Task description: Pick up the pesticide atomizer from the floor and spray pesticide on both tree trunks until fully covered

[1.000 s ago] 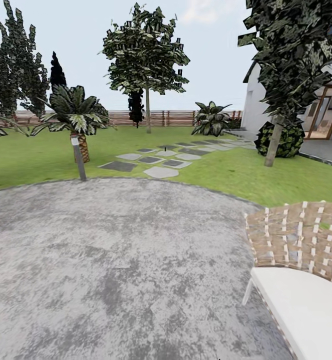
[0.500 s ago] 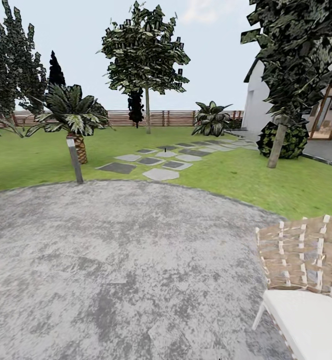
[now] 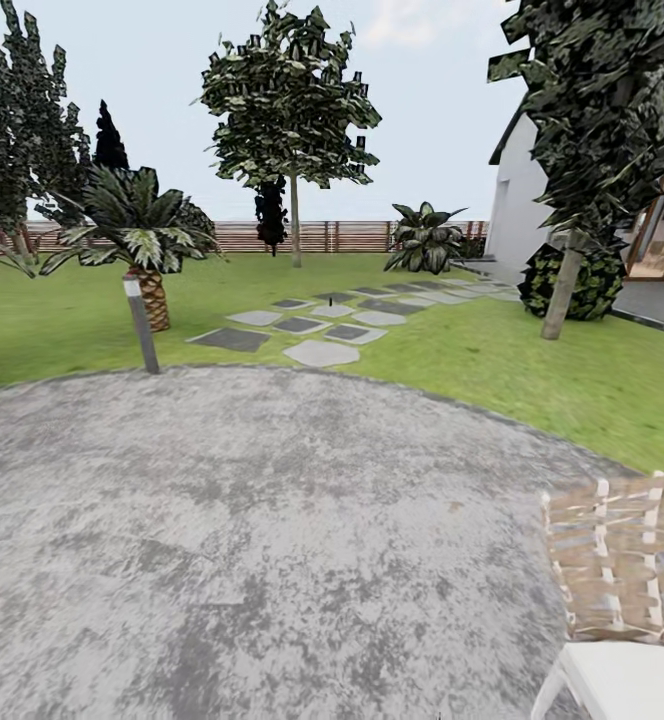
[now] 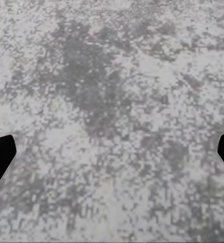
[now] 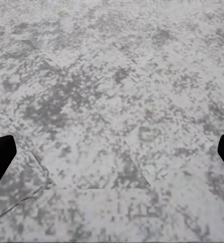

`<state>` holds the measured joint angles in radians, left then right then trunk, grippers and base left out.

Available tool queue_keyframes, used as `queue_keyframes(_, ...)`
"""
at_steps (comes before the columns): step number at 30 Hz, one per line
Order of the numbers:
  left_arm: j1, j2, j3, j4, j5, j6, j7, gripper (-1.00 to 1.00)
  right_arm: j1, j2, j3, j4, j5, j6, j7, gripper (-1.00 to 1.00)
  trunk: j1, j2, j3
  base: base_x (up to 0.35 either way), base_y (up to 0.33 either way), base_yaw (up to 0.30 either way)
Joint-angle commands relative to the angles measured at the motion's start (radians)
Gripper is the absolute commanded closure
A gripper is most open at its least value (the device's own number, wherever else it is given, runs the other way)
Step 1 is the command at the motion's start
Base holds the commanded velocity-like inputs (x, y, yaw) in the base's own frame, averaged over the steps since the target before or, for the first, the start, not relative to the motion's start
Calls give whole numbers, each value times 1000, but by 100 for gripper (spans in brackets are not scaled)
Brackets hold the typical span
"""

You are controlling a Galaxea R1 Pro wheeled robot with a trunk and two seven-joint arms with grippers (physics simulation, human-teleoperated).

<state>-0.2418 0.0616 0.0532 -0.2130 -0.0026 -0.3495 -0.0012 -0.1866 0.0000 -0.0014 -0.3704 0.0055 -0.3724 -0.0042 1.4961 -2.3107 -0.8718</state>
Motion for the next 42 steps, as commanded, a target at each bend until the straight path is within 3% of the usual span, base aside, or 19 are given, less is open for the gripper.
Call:
queue_keyframes(1, -1, 0, 4, 1, 0, -3, 0, -100, -1, 0, 0, 1, 1, -3, 0, -100, 0, 0, -1, 339, 0, 0)
queue_keyframes(42, -1, 0, 4, 1, 0, -3, 0, -100, -1, 0, 0, 1, 1, -3, 0, -100, 0, 0, -1, 339, 0, 0)
